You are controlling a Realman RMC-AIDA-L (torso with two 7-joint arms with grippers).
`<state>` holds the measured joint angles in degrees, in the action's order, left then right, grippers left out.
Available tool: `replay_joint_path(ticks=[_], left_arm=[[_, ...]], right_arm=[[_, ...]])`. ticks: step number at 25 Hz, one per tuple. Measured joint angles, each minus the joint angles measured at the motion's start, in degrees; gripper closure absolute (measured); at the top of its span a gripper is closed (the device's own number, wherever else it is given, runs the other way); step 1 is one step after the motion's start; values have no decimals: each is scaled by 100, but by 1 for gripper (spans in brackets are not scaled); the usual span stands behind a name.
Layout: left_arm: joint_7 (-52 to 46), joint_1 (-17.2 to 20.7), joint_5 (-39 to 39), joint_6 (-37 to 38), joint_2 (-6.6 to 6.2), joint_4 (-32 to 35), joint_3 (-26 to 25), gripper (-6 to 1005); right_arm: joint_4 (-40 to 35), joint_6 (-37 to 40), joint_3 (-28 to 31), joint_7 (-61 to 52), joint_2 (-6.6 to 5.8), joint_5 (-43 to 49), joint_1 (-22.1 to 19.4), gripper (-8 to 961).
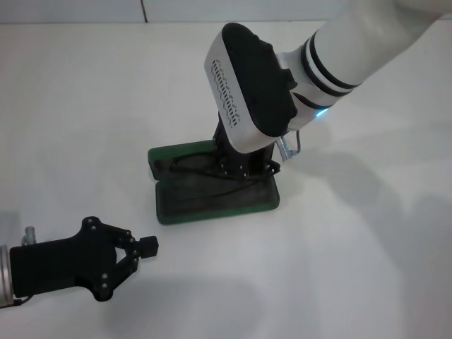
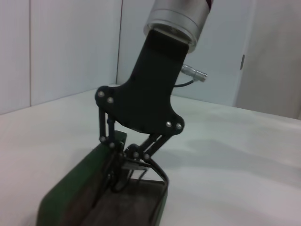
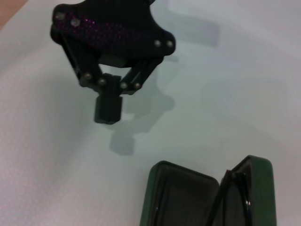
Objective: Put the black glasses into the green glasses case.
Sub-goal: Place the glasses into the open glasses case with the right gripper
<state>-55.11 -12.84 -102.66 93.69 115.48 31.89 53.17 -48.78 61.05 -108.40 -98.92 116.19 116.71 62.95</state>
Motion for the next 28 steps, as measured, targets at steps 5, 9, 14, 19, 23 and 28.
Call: replay_joint_path(ticks=[5, 9, 14, 19, 23, 28], left_arm=[[0, -1, -23, 0, 19, 0, 0, 932], [0, 17, -25, -1, 19, 6, 0, 931], [0, 15, -26, 0, 19, 7, 0, 930], [0, 11, -26, -1, 19, 1, 0, 929], [0, 9, -26, 0, 19, 1, 0, 929], [0, 9, -27, 0, 22, 1, 0, 928]], right_arm=[[0, -55, 3, -26, 0, 0, 0, 800], [0, -88, 3, -36, 0, -7, -2, 799], [-1, -93, 3, -46, 0, -9, -19, 798], [-25, -45, 3, -61, 0, -9, -31, 797], [-64, 14, 3, -66, 0, -46, -32, 793], [-124, 277, 64, -67, 0, -233, -44, 786]])
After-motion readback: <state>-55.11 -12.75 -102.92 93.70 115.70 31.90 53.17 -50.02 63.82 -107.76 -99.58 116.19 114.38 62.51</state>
